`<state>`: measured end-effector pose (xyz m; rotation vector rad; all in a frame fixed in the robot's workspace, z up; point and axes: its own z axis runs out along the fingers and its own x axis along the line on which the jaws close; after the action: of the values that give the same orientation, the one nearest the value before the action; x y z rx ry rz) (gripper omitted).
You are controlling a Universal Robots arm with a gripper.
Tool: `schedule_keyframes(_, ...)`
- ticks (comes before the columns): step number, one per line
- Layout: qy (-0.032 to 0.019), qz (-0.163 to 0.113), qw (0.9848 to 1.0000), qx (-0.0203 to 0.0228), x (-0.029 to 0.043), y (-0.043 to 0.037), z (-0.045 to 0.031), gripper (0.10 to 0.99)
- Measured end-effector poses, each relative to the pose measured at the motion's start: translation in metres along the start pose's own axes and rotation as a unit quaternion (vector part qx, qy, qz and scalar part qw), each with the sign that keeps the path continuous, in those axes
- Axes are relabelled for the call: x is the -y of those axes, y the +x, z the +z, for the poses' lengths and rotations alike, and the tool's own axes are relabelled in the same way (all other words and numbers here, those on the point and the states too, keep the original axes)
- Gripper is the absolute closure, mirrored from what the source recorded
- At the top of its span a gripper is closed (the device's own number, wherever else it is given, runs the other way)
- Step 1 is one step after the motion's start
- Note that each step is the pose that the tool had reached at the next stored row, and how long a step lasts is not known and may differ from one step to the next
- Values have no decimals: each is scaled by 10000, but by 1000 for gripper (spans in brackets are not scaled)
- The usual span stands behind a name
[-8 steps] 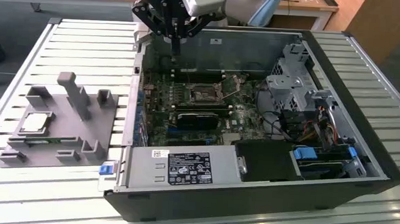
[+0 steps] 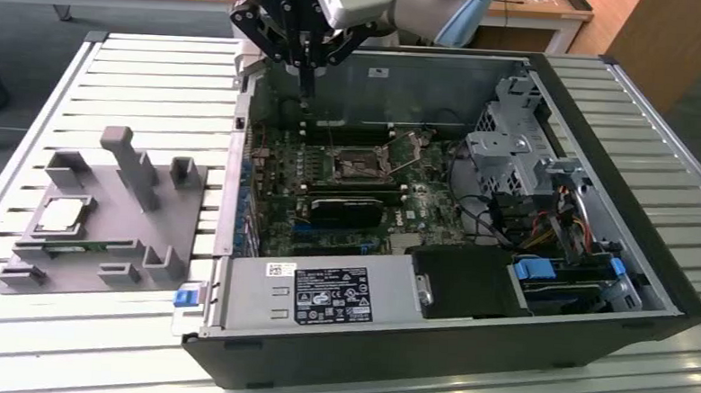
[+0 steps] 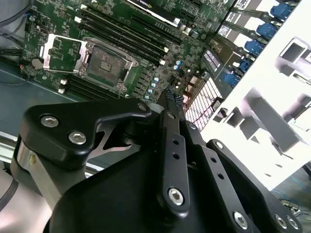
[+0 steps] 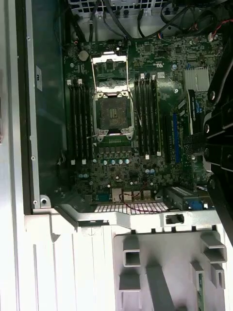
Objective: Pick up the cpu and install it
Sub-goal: 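Reach for the cpu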
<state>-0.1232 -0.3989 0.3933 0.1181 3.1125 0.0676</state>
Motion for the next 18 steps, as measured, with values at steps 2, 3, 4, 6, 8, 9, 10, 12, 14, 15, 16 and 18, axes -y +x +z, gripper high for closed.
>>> schedule_keyframes(2, 0, -1, 10000, 0, 0, 8, 0, 980)
schedule_keyframes(3, 0, 0, 10000, 0, 1, 11, 0, 980)
schedule_keyframes(4, 0, 0, 10000, 0, 1, 14, 0, 980)
schedule_keyframes(6, 0, 0, 10000, 0, 2, 22, 0, 980)
schedule_keyframes(8, 0, 0, 10000, 0, 2, 29, 0, 980)
schedule_keyframes(9, 0, -1, 10000, 0, 3, 33, 0, 980)
schedule_keyframes(10, 0, -1, 10000, 0, 3, 38, 0, 980)
schedule_keyframes(12, 0, -1, 10000, 0, 3, 44, 0, 980)
schedule_keyframes(14, 0, 0, 10000, 0, 4, 49, 1, 980)
schedule_keyframes(15, 0, 0, 10000, 0, 4, 52, 1, 980)
schedule_keyframes(16, 0, 0, 10000, 0, 4, 55, 1, 980)
schedule_keyframes(18, 0, 0, 10000, 0, 5, 65, 1, 980)
